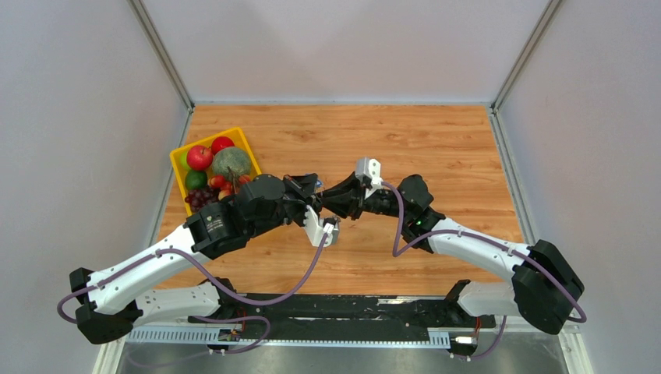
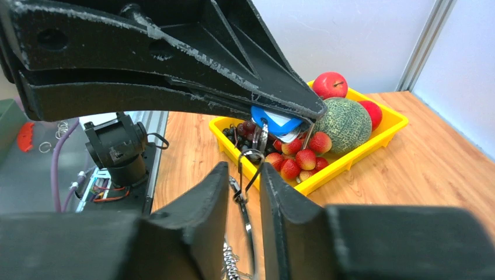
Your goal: Remove the keys from the keyring
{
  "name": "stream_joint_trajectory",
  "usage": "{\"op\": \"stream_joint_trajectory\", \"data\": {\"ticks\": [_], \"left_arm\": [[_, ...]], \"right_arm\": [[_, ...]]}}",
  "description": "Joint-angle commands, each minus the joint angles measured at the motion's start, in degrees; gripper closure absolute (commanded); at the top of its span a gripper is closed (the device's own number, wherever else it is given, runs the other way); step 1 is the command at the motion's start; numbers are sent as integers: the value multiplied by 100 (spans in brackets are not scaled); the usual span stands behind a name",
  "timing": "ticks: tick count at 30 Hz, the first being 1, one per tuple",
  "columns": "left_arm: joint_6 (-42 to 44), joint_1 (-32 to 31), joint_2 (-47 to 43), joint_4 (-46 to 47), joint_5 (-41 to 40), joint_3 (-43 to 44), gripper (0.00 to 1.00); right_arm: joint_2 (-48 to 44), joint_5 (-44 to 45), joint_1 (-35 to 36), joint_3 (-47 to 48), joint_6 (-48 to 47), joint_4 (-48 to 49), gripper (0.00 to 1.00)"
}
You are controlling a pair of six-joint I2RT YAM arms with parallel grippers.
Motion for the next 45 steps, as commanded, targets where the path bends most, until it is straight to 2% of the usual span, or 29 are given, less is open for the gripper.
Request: {"op": "stream_joint_trajectory", "data": {"ticks": [1, 7, 22, 29, 35, 36, 40, 45], "left_arm": [[-79, 4, -93, 255, 122, 26, 100], [-97, 31, -106, 271, 261, 61, 100], [-124, 56, -151, 291, 428, 82, 100], [-120, 80, -160, 284, 502, 67, 100], [-104, 99, -174, 300, 606, 51, 100], [-103, 102, -176, 301, 623, 45, 100], [-98, 103, -179, 302, 666, 47, 100], [-105, 103, -207, 301, 721, 36, 100]], "right_arm": [[-187, -82, -12, -48, 20, 259, 66], [-255, -186, -17, -100, -27, 240, 75], [-313, -411, -17, -198, -53, 100, 72], [-525, -694, -19, -185, -314, -394, 51], [-563, -931, -25, -9, -714, -996, 45], [-567, -940, -29, 24, -767, -1087, 45], [-539, -886, -28, 60, -795, -1146, 56], [-507, -780, -25, 53, -607, -878, 59]]}}
